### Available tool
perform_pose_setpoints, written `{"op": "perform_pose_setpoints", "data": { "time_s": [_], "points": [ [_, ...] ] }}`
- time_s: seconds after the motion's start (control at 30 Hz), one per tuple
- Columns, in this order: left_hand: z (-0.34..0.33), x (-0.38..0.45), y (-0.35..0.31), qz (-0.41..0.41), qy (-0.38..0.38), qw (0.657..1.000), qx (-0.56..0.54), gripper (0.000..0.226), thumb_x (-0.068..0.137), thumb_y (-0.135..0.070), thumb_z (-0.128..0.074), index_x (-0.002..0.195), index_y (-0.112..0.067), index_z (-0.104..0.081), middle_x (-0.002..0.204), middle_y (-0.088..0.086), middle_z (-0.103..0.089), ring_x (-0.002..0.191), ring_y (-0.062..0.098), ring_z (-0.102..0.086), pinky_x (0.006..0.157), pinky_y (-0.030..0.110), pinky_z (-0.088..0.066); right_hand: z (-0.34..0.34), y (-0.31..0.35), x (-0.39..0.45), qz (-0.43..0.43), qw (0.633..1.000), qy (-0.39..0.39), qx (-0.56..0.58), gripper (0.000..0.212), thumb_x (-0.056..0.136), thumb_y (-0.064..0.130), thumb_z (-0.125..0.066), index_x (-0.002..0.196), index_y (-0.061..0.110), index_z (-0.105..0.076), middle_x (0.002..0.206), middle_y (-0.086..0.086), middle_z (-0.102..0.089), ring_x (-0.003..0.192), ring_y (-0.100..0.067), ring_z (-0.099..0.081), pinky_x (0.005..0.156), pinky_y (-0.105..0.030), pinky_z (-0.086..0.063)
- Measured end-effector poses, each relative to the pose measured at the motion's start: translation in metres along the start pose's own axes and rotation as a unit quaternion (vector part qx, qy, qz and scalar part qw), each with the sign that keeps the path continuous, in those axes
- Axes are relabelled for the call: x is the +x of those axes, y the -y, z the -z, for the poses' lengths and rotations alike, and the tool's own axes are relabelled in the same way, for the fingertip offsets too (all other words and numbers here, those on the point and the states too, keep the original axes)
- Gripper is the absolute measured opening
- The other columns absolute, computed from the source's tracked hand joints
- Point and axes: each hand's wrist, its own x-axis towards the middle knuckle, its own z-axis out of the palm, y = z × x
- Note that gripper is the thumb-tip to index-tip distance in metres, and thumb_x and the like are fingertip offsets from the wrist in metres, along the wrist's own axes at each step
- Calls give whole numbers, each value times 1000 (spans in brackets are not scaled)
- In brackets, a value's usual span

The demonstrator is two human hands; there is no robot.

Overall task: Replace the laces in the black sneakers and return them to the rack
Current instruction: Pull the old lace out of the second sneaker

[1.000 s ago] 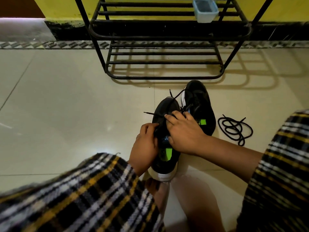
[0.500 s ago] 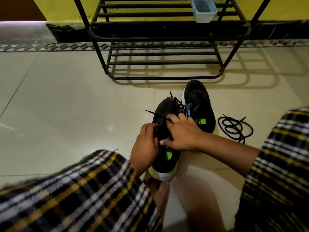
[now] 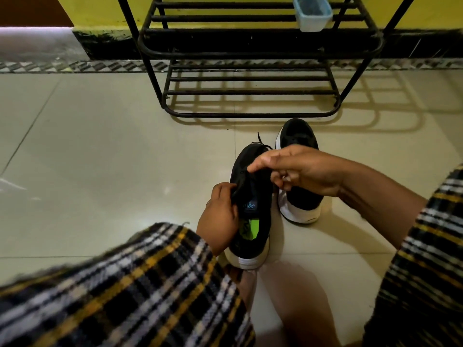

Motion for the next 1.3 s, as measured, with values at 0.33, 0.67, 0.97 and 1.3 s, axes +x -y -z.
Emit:
{"op": "perform_pose_setpoints", "data": {
  "time_s": [0.33, 0.67, 0.97, 1.3],
  "points": [
    [-3, 0, 0, -3, 2, 1000, 5, 37, 93, -9, -43, 130, -12, -41, 135, 6, -38, 106, 30, -55, 87, 46, -49, 1, -9, 19, 100, 928, -100, -345, 39, 91, 27, -59, 128, 15, -55, 139, 0, -44, 105, 1, -47, 79, 0, -34],
    [-2, -1, -1, 1, 7, 1000, 12, 36, 94, -10, -41, 130, -11, -41, 135, 5, -38, 103, 30, -56, 83, 45, -49, -37, -49, 52, 49, 828, -217, -516, 42, 88, 30, -55, 128, 15, -53, 122, -6, -53, 117, -25, -44, 90, -34, -40],
    [-4, 0, 3, 5, 0, 1000, 12, 35, 95, -12, -42, 130, -14, -41, 136, 4, -38, 104, 29, -57, 85, 45, -51, -10, -34, 43, 40, 958, -285, -13, 11, 83, 8, -68, 77, -1, -68, 66, -9, -62, 67, -19, -55, 67, -31, -44],
    [-5, 0, 3, 5, 1, 1000, 14, 38, 95, -10, -42, 132, -13, -40, 138, 3, -37, 108, 30, -55, 88, 44, -50, 16, 30, 4, 182, 937, -298, 30, 11, 90, 14, -59, 84, 14, -68, 84, 0, -68, 79, -9, -57, 79, -26, -45]
  ]
}}
